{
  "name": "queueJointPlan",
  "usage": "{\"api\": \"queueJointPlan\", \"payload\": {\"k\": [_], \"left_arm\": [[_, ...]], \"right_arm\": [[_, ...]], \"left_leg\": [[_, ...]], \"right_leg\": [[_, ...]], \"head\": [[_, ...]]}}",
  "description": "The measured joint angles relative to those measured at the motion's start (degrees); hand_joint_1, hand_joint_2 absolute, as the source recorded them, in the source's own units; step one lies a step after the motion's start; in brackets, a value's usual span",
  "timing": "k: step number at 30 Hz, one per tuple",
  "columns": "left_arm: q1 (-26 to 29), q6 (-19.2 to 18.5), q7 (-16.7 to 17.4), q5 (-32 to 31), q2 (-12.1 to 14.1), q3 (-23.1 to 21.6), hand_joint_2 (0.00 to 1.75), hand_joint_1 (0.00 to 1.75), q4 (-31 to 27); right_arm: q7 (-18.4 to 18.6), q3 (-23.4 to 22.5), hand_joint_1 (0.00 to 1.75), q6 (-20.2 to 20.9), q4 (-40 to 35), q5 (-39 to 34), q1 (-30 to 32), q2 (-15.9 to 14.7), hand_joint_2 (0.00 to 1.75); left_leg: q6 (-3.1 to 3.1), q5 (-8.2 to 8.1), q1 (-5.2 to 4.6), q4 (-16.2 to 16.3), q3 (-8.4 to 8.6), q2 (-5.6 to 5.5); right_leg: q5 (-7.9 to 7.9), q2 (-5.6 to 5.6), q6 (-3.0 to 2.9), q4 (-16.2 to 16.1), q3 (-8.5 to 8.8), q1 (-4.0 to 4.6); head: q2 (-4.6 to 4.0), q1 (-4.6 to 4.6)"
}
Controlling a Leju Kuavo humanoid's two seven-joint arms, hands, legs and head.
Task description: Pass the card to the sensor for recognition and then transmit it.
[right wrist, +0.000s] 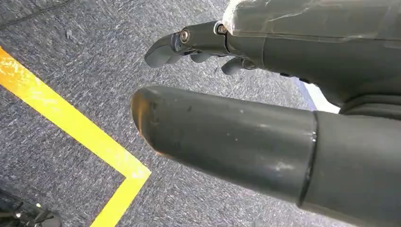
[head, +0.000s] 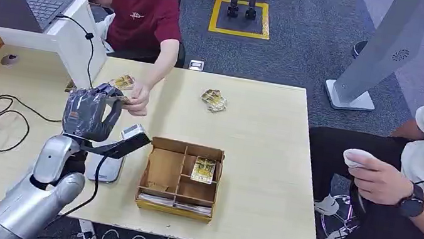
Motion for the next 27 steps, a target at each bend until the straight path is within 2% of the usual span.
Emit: {"api": "queueJointPlan", "payload": {"k": [13,17,20,23,27], "left_arm": [[0.88,1.73,0.28,-0.13,0.59,2.19,1.75,0.0,0.92],[1.3,3.25,1.72,-0.68,1.31,3.69,1.75,0.0,1.18],[3.22,5.41,3.06,-1.42,3.94,7.22,1.75,0.0,1.47],[6.4,9.82,1.4,0.06,6.93,13.54,1.75,0.0,2.38],[12.05,12.37,0.75,1.62,10.5,22.39,1.75,0.0,2.78]], "right_arm": [[0.0,-0.02,0.0,0.15,0.0,0.0,0.06,0.0,0.0],[0.0,-0.02,0.0,0.37,-0.04,0.0,0.15,0.0,0.0],[-0.57,-0.18,0.0,1.71,-0.88,0.0,0.61,0.18,0.0],[-0.59,-0.5,0.0,3.56,-2.97,0.0,1.73,0.92,0.0],[-0.72,-1.31,0.0,4.72,-5.09,0.0,2.56,1.62,0.0]], "left_leg": [[0.0,0.01,0.01,0.0,-0.01,-0.01],[0.0,0.0,0.01,-0.01,-0.03,0.01],[-0.01,-0.01,0.01,-0.03,0.01,0.15],[-0.08,-0.04,0.05,-0.06,0.02,0.2],[-0.16,-0.1,0.06,-0.12,0.05,0.28]], "right_leg": [[0.0,-0.01,0.0,0.02,0.0,0.0],[0.0,0.0,0.0,0.03,0.01,0.0],[0.0,0.15,-0.01,0.08,0.0,0.01],[-0.05,0.26,-0.07,0.13,-0.1,0.03],[-0.13,0.31,-0.19,0.18,-0.13,0.04]], "head": [[0.0,0.0],[-0.02,0.0],[0.0,0.0],[0.0,0.0],[0.0,0.0]]}}
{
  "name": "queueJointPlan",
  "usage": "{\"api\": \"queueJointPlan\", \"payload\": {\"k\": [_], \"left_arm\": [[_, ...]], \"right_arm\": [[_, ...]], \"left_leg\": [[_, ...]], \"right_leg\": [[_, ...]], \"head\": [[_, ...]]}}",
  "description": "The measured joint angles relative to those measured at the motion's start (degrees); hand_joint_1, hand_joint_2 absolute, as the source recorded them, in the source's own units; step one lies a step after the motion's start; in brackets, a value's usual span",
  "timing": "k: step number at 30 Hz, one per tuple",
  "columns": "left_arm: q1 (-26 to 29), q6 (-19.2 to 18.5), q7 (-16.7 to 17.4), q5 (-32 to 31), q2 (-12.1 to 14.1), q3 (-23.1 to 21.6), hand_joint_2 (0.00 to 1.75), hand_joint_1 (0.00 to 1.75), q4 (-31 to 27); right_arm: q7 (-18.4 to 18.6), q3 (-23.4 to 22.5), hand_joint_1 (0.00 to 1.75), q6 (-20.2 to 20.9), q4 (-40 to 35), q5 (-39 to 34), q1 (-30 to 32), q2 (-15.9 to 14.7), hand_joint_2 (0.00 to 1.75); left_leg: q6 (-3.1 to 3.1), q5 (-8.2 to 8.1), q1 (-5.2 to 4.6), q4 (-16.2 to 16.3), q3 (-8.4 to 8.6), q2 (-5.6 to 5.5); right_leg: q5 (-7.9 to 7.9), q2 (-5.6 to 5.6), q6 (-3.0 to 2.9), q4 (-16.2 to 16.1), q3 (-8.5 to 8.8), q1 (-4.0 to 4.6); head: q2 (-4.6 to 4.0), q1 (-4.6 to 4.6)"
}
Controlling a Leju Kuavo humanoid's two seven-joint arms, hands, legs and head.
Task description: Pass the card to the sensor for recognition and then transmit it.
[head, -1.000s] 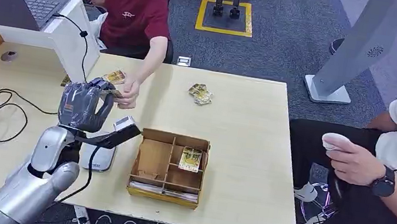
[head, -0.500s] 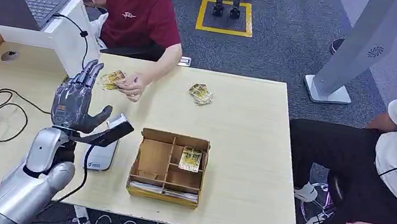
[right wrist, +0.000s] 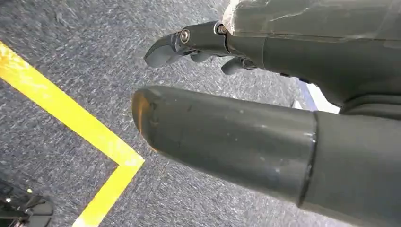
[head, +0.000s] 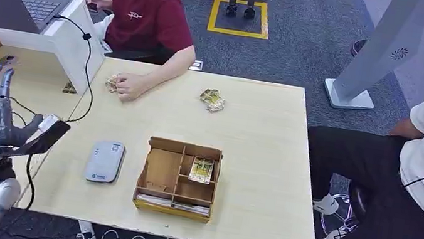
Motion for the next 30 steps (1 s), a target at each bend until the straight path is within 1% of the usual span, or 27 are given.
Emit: {"api": "queueJointPlan", "payload": {"k": [3,5,7,8,11,12,13,15,17,19,21,22,24,25,27,30], "left_arm": [[5.72,0.83,-2.76,3.92,2.4,7.98,1.75,0.0,0.0],[9.47,0.92,-4.93,6.11,3.04,13.57,1.75,0.0,-0.02],[12.77,0.37,-7.31,6.82,3.06,18.08,1.75,0.0,-0.02],[13.79,-0.59,-9.26,6.93,2.65,21.38,1.75,0.0,-0.02],[15.23,-2.63,-12.21,5.71,1.47,27.41,1.75,0.0,-0.02],[16.12,-3.54,-13.32,4.89,0.58,30.76,1.75,0.0,0.3],[16.34,-4.75,-15.68,3.46,-0.39,34.54,1.75,0.0,1.47],[16.52,-5.66,-17.71,2.25,-2.24,40.83,1.75,0.0,3.28],[16.6,-6.23,-18.91,1.22,-3.31,45.33,1.75,0.0,4.24],[16.5,-8.05,-18.69,0.32,-4.59,48.24,1.75,0.0,4.96],[16.36,-9.55,-18.12,-0.7,-6.24,52.22,1.75,0.0,6.58],[16.23,-9.86,-18.25,-1.29,-6.94,54.29,1.75,0.0,7.63],[15.56,-11.07,-19.02,-2.96,-9.16,58.79,1.75,0.0,10.66],[15.13,-12.13,-19.02,-4.01,-10.46,61.2,1.75,0.0,12.62],[14.59,-13.79,-18.69,-5.34,-13.98,65.55,1.75,0.0,16.8],[13.8,-13.88,-16.68,-7.22,-18.43,70.11,1.75,0.0,22.52]], "right_arm": [[-0.35,-0.46,0.0,0.72,-1.41,0.0,0.78,0.7,0.0],[-0.55,-0.9,0.0,1.27,-2.62,0.0,1.29,1.27,0.0],[-0.57,-1.29,0.0,1.84,-3.64,0.0,1.6,1.77,0.0],[-0.57,-1.47,0.0,2.21,-4.34,0.0,1.84,2.08,0.0],[-0.57,-1.62,0.0,2.78,-5.46,0.0,2.13,2.62,0.0],[-0.57,-1.75,0.0,2.8,-6.0,0.0,2.17,2.87,0.0],[-0.57,-1.9,0.0,2.93,-6.5,0.0,2.28,3.19,0.0],[-0.57,-2.06,0.0,3.11,-7.18,0.0,2.6,3.5,0.0],[-0.57,-2.28,0.0,3.3,-7.66,0.0,2.75,3.83,0.0],[-0.57,-2.43,0.0,3.32,-8.07,0.0,2.71,3.96,0.0],[-0.57,-2.58,0.0,3.48,-8.4,0.0,2.57,4.13,0.0],[-0.57,-2.78,0.0,3.5,-8.49,0.0,2.58,4.24,0.0],[-0.39,-3.13,0.0,3.48,-8.51,0.0,2.56,4.37,0.0],[-0.35,-3.3,0.0,3.5,-8.51,0.0,2.51,4.39,0.0],[-0.28,-3.54,0.0,3.54,-8.51,0.0,2.41,4.55,0.0],[0.2,-3.83,0.0,3.34,-8.49,0.0,2.38,4.59,0.0]], "left_leg": [[-0.05,-0.04,0.0,-0.03,0.02,0.16],[-0.05,-0.04,0.01,-0.03,-0.05,0.11],[-0.11,-0.08,0.01,-0.03,-0.03,0.13],[-0.11,-0.08,0.02,-0.03,-0.05,0.09],[-0.1,-0.09,0.04,-0.06,-0.16,-0.19],[-0.2,-0.17,0.03,-0.06,-0.07,-0.13],[-0.2,-0.17,0.04,-0.06,0.0,-0.05],[-0.2,-0.17,0.06,-0.05,0.0,0.04],[-0.19,-0.16,0.05,-0.04,0.0,-0.09],[-0.17,-0.14,0.05,-0.05,-0.08,-0.2],[-0.18,-0.15,0.06,-0.05,-0.01,-0.14],[-0.19,-0.16,0.06,-0.05,-0.01,-0.13],[-0.18,-0.16,0.04,-0.05,-0.02,-0.15],[-0.18,-0.16,0.01,-0.05,-0.01,-0.14],[-0.18,-0.16,0.01,-0.05,-0.01,-0.15],[-0.15,-0.17,-0.01,-0.03,-0.03,-0.22]], "right_leg": [[-0.06,0.12,-0.07,0.02,-0.07,0.01],[-0.1,0.06,-0.1,0.02,-0.08,0.01],[-0.11,0.07,-0.11,0.01,-0.11,0.01],[-0.14,0.05,-0.07,0.0,-0.13,0.02],[-0.15,-0.27,-0.07,0.0,0.07,0.04],[-0.16,-0.18,-0.09,0.0,0.08,0.03],[-0.15,-0.07,-0.09,-0.01,0.06,0.04],[-0.14,0.05,-0.1,-0.02,-0.02,0.05],[-0.15,-0.13,-0.1,-0.02,-0.01,0.05],[-0.16,-0.29,-0.1,-0.02,0.07,0.05],[-0.16,-0.2,-0.1,-0.02,0.09,0.05],[-0.16,-0.18,-0.1,-0.02,0.08,0.05],[-0.16,-0.2,-0.1,-0.02,0.09,0.04],[-0.16,-0.2,-0.09,-0.02,0.1,0.01],[-0.17,-0.2,-0.08,-0.03,0.08,-0.01],[-0.18,-0.3,-0.05,-0.08,0.1,-0.03]], "head": [[0.0,0.0],[0.0,0.0],[0.0,0.0],[0.0,0.0],[0.0,0.07],[0.0,0.02],[0.0,0.02],[0.0,0.0],[0.0,0.02],[0.0,0.06],[0.0,0.04],[0.0,0.02],[0.0,0.04],[0.0,0.02],[0.0,-0.02],[0.0,0.09]]}}
